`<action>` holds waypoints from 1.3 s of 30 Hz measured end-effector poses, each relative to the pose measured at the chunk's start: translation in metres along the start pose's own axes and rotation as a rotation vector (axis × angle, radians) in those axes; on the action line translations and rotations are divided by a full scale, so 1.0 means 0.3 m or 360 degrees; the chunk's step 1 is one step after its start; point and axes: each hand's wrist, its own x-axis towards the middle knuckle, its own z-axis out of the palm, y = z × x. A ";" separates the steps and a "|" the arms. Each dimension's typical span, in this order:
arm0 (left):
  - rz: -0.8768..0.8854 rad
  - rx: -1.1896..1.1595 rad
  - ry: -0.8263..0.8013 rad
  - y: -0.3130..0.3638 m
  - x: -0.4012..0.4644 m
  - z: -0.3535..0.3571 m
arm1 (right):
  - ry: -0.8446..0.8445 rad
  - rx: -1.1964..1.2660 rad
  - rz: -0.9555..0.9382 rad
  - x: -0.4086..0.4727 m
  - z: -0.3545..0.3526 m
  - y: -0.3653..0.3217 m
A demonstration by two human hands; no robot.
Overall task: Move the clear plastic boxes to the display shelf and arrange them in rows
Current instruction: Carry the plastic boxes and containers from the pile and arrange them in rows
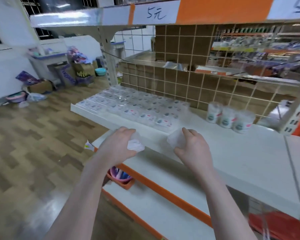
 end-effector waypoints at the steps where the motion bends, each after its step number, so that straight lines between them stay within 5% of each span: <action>1: -0.0006 0.0014 0.0003 -0.031 0.039 -0.014 | -0.0010 0.0010 0.0002 0.044 0.013 -0.017; 14: -0.0139 -0.0112 0.0040 -0.398 0.374 -0.121 | -0.0196 -0.0039 -0.0087 0.427 0.175 -0.238; 30: 0.0525 -0.0063 -0.0355 -0.962 0.888 -0.197 | -0.0226 -0.0225 0.0475 0.794 0.513 -0.722; 39: 0.0715 -0.0130 -0.0424 -1.078 0.977 -0.194 | -0.0384 -0.0243 0.0604 0.870 0.615 -0.788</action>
